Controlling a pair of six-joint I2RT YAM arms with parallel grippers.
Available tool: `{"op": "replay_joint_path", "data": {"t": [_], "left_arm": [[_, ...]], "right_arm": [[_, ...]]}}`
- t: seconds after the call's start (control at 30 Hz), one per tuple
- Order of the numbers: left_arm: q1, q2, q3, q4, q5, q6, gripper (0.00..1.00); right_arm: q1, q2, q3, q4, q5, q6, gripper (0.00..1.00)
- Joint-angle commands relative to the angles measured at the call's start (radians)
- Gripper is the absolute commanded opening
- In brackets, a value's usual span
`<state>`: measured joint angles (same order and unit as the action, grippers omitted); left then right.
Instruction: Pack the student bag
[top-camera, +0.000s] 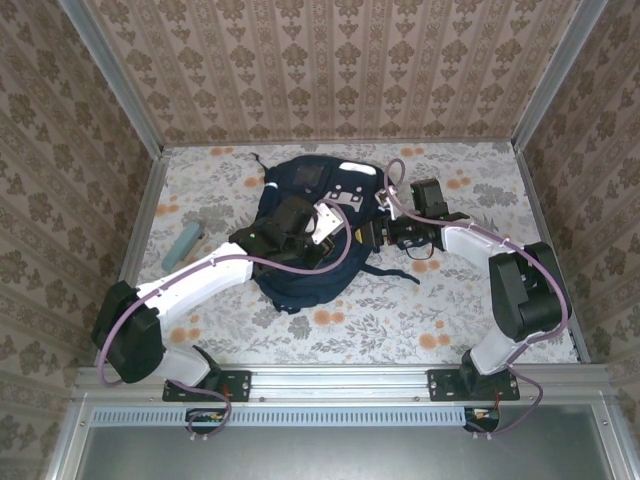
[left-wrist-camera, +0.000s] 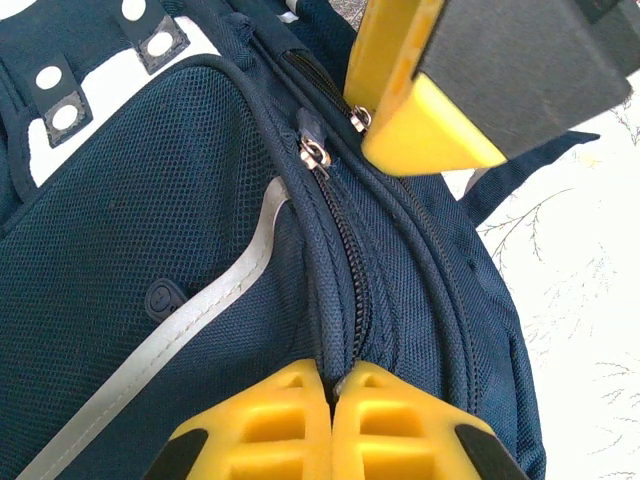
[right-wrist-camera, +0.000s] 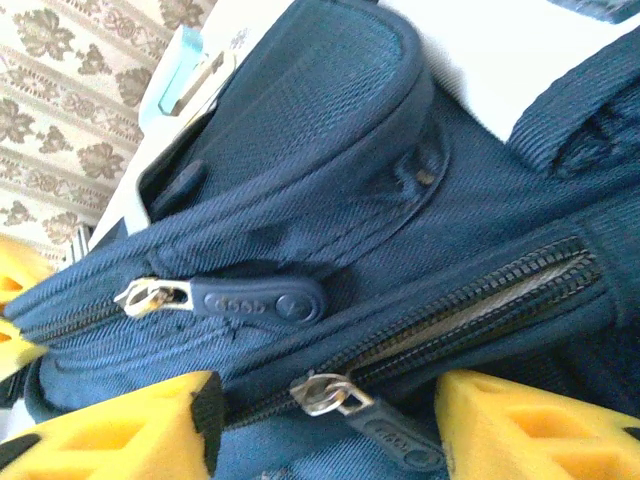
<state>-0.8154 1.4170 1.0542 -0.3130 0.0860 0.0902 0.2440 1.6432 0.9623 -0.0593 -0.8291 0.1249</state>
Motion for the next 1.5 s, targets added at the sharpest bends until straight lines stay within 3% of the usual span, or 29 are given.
{"op": "replay_joint_path", "data": {"t": [0.0, 0.23, 0.37, 0.43, 0.7, 1.1, 1.3, 1.47], "left_arm": [[0.019, -0.041, 0.023, 0.042, -0.027, -0.004, 0.00], [0.022, -0.040, 0.019, 0.039, -0.022, -0.001, 0.00], [0.022, -0.041, 0.020, 0.034, -0.005, 0.000, 0.00], [0.022, -0.043, 0.019, 0.034, 0.005, 0.001, 0.00], [0.021, -0.046, 0.017, 0.030, 0.039, 0.003, 0.00], [0.022, -0.042, 0.012, 0.040, 0.013, -0.011, 0.00], [0.021, -0.020, -0.002, 0.108, -0.017, -0.059, 0.00], [0.021, 0.020, 0.005, 0.135, -0.040, -0.070, 0.00]], "right_arm": [[0.003, -0.027, -0.007, -0.080, -0.089, -0.078, 0.63], [0.004, -0.049, -0.009, -0.099, -0.123, -0.114, 0.67], [0.004, -0.038, 0.001, -0.095, -0.061, -0.104, 0.55], [0.004, -0.030, 0.009, -0.095, -0.030, -0.099, 0.44], [0.011, 0.010, 0.033, -0.099, 0.032, -0.094, 0.35], [0.026, -0.014, 0.027, -0.115, 0.086, -0.081, 0.13], [0.068, -0.087, -0.041, -0.102, 0.075, 0.088, 0.08], [0.160, -0.150, -0.130, -0.035, 0.091, 0.242, 0.08]]}}
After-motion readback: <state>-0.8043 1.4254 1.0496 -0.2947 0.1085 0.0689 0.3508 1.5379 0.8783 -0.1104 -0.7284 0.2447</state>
